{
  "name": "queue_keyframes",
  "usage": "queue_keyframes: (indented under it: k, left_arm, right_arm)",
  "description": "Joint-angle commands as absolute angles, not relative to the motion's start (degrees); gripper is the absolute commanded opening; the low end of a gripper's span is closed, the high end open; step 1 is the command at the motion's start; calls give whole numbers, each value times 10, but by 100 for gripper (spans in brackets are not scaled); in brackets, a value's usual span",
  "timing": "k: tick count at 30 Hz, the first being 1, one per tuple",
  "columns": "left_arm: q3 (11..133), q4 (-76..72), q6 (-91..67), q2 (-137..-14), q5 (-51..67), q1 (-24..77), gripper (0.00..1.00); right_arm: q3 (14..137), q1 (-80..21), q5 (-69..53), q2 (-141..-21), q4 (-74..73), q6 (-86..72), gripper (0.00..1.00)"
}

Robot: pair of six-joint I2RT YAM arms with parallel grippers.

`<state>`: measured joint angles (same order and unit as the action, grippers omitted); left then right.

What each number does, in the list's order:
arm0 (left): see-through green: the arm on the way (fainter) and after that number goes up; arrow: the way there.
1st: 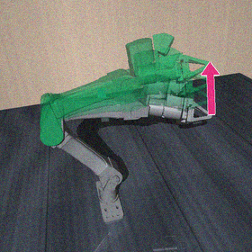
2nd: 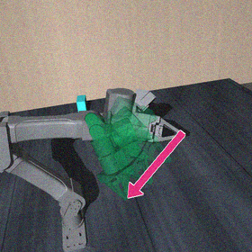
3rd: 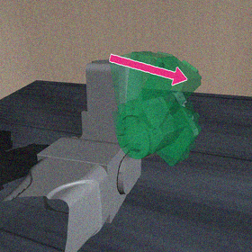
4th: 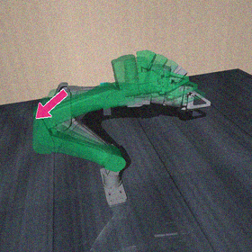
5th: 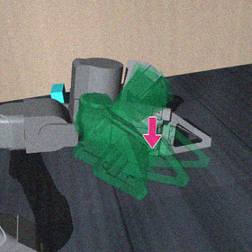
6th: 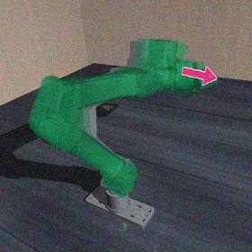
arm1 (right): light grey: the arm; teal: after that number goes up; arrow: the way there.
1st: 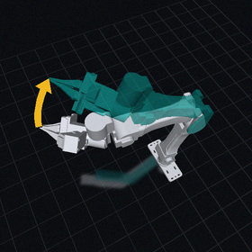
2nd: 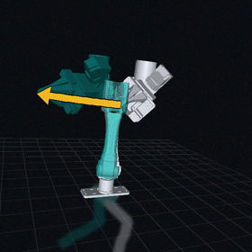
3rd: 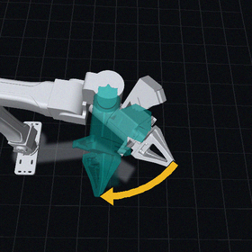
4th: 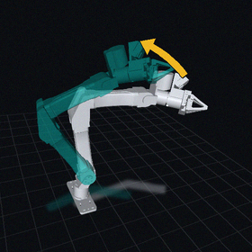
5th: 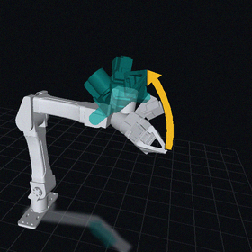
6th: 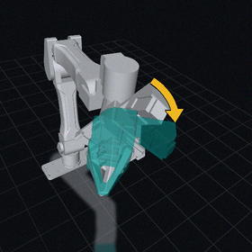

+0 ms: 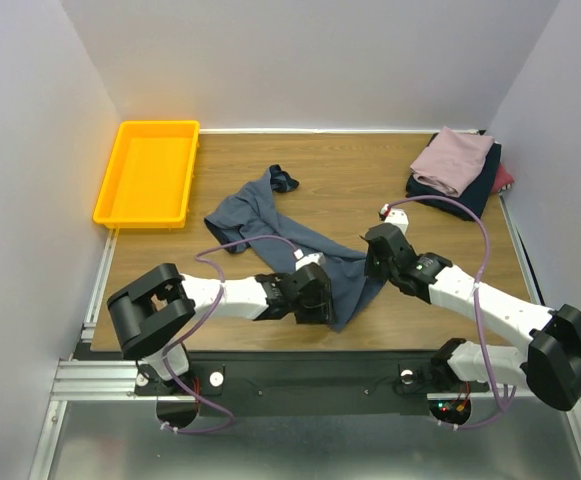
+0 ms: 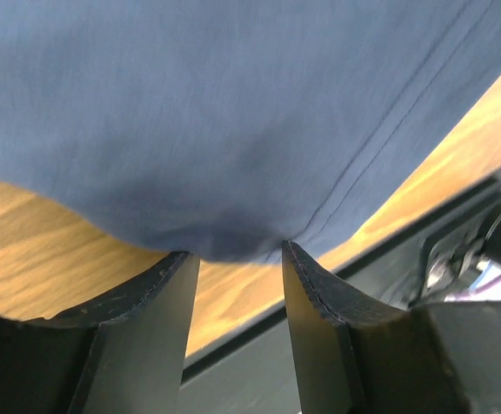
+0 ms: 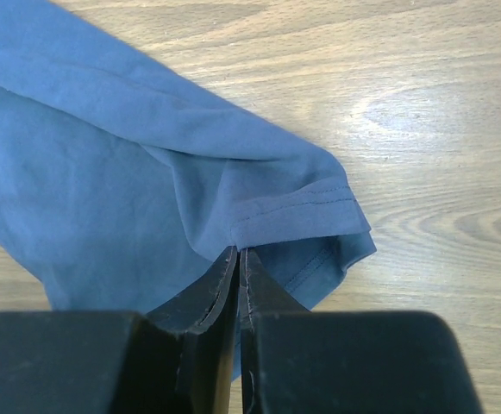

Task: Fold and stack the tank tops
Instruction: Flatten the tank top out

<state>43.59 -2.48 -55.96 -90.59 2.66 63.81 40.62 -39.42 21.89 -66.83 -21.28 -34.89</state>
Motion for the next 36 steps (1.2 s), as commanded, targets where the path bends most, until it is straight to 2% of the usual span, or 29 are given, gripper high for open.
queue_keyframes:
  k: [1, 4, 5, 6, 7, 8, 22, 28, 36]
  left_arm:
    - [460, -23, -585, -929, -32, 641, 54]
    - [469, -25, -586, -933, -50, 635, 44]
    - [470, -25, -584, -934, -53, 632, 33]
    - [474, -25, -580, -935, -57, 621, 27]
    - [474, -23, -579, -934, -59, 614, 7]
    - [474, -22, -579, -931, -58, 606, 0]
    - [483, 122, -519, -671, -112, 469, 0]
    - [548, 187, -482, -628, -130, 442, 0]
    - [630, 212, -451, -603, -143, 435, 0]
  right_arm:
    - [429, -393, 221, -665, -192, -347, 9]
    - [432, -393, 222, -664, -192, -345, 9]
    - [433, -394, 223, -664, -192, -345, 9]
    - [436, -393, 223, -664, -192, -343, 9]
    - [437, -393, 223, -664, -192, -342, 9]
    - [438, -394, 223, -664, -192, -342, 9]
    - [499, -392, 286, -678, -194, -310, 9]
    - [567, -392, 314, -708, -194, -293, 8]
    - [679, -392, 364, -687, -205, -237, 7]
